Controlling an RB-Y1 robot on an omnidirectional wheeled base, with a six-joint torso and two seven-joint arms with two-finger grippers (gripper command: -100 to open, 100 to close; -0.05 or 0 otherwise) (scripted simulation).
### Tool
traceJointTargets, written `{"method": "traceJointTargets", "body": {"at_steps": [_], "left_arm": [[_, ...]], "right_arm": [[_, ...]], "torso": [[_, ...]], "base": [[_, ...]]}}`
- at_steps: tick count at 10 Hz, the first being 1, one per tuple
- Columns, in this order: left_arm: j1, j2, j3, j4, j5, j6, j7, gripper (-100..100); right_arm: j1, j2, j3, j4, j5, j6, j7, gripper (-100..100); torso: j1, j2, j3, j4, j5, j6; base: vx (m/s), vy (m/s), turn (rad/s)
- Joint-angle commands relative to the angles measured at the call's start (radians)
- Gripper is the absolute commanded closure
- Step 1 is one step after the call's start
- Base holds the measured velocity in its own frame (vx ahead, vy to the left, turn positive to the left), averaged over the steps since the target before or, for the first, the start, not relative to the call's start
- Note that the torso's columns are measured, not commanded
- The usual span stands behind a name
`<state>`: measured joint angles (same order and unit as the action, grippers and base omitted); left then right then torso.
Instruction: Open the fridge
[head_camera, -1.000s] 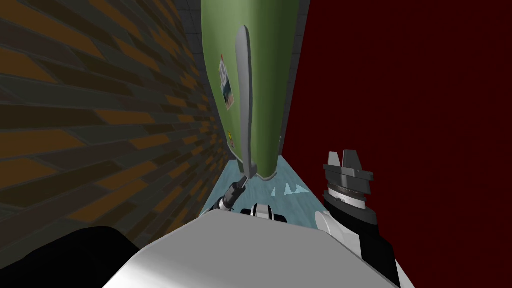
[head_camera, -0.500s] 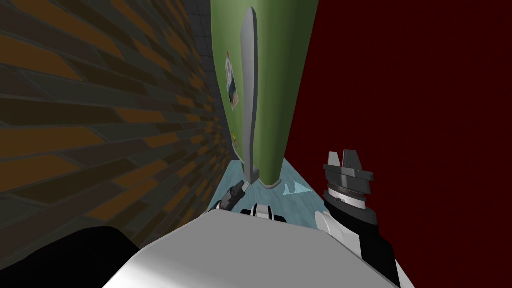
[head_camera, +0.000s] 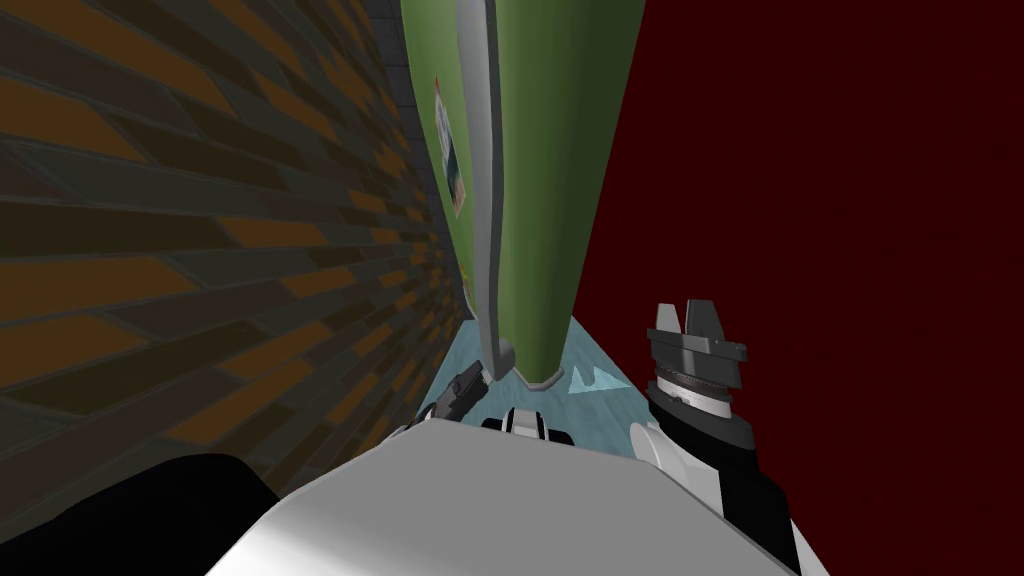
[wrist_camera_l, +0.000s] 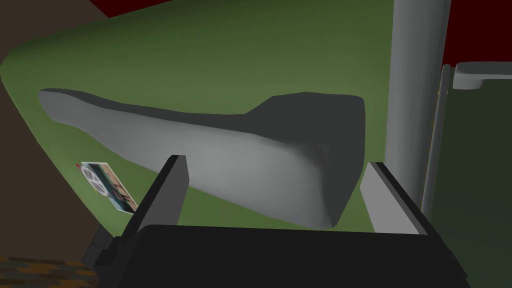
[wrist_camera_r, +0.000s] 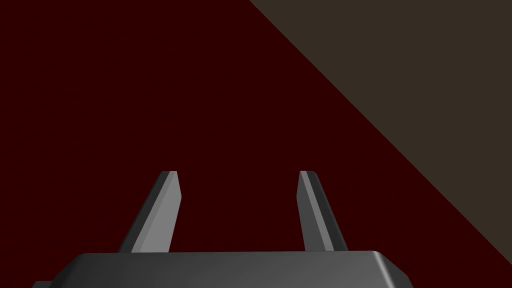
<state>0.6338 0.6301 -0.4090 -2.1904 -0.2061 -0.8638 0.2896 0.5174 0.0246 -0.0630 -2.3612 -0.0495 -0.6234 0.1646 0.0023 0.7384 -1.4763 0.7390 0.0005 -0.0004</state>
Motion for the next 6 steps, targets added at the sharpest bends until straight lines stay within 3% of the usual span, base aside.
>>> {"method": "traceJointTargets", "body": {"at_steps": [1, 3, 6], "left_arm": [[0.020, 0.020, 0.008, -0.051, 0.001, 0.018, 0.011, -100], [0.045, 0.043, 0.015, -0.104, 0.001, 0.035, 0.022, -100], [0.058, 0.055, 0.019, -0.130, 0.001, 0.043, 0.028, -100]], "right_arm": [[0.000, 0.000, 0.000, 0.000, 0.000, 0.000, 0.000, 0], [0.000, 0.000, 0.000, 0.000, 0.000, 0.000, 0.000, 0], [0.000, 0.000, 0.000, 0.000, 0.000, 0.000, 0.000, 0]], "torso": [[0.000, 0.002, -0.001, 0.003, -0.001, 0.000], [0.000, 0.003, -0.002, 0.006, -0.001, -0.001], [-0.002, 0.005, -0.004, 0.010, -0.003, -0.001]], "base": [[0.017, -0.013, 0.027], [0.021, -0.007, 0.049], [0.012, -0.009, 0.027]]}}
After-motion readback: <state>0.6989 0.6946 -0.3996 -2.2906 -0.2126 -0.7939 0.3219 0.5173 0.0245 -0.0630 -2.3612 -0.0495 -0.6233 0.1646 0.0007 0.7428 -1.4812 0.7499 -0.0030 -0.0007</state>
